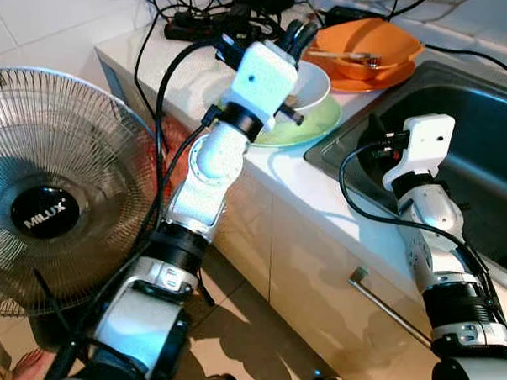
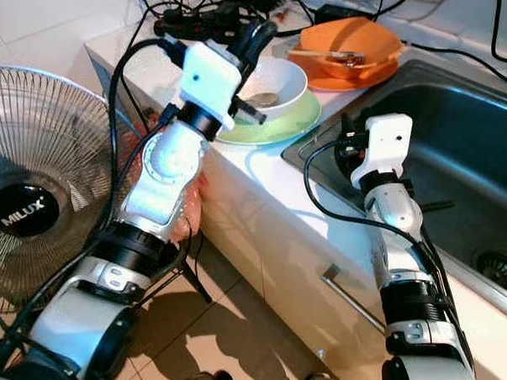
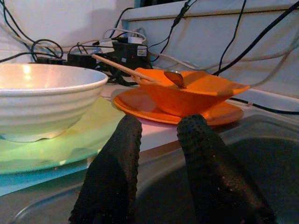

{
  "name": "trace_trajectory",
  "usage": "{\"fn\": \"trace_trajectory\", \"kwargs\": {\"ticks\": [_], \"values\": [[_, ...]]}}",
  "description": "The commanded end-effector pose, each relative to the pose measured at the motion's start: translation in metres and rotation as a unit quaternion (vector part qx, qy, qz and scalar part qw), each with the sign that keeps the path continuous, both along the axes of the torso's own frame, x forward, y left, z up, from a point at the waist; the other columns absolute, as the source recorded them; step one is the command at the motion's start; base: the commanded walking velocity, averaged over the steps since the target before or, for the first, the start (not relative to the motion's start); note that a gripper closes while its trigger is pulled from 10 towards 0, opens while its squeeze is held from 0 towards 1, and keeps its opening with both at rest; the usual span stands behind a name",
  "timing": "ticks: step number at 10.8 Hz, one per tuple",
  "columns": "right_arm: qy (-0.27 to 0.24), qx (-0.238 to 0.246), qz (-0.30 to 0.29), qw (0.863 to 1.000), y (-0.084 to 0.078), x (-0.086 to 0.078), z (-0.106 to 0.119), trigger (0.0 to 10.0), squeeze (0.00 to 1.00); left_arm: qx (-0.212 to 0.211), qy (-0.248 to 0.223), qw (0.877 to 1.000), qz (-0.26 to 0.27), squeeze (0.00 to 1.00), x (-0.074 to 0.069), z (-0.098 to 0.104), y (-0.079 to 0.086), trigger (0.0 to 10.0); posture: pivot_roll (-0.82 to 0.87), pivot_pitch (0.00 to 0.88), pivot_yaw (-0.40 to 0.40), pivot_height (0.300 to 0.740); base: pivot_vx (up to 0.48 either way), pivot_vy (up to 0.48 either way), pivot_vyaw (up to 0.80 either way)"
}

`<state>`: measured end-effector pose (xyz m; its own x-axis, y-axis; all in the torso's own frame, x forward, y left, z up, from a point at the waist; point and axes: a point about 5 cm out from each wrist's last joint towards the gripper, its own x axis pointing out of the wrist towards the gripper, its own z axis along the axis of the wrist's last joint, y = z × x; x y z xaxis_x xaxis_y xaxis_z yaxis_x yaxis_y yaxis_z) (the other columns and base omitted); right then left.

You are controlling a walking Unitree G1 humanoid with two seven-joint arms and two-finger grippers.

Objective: Kitchen organization

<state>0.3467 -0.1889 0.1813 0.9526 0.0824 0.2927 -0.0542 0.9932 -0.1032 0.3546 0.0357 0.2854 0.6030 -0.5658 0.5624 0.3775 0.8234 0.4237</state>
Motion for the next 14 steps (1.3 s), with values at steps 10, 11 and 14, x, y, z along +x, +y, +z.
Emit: {"fn": "trace_trajectory", "kwargs": {"ticks": [10, 11, 14], "values": [[-0.074, -0.069, -0.024, 0.995, -0.034, -0.003, 0.044, 10.0, 0.0, -0.058, 0.131, 0.972, -0.185, 0.0, -0.018, -0.005, -0.024, 10.0, -0.04, 0.109, 0.072, 0.74, 0.0, 0.0, 0.0], [-0.083, -0.08, -0.008, 0.993, -0.031, -0.005, 0.047, 10.0, 0.0, -0.064, 0.139, 0.97, -0.191, 0.0, -0.019, -0.005, -0.024, 10.0, -0.04, 0.109, 0.072, 0.74, 0.0, 0.0, 0.0], [-0.116, -0.079, 0.041, 0.989, -0.026, -0.013, 0.061, 10.0, 0.0, -0.073, 0.152, 0.963, -0.21, 0.0, -0.022, -0.005, -0.025, 10.0, -0.04, 0.101, 0.072, 0.74, 0.0, 0.0, 0.0]]}}
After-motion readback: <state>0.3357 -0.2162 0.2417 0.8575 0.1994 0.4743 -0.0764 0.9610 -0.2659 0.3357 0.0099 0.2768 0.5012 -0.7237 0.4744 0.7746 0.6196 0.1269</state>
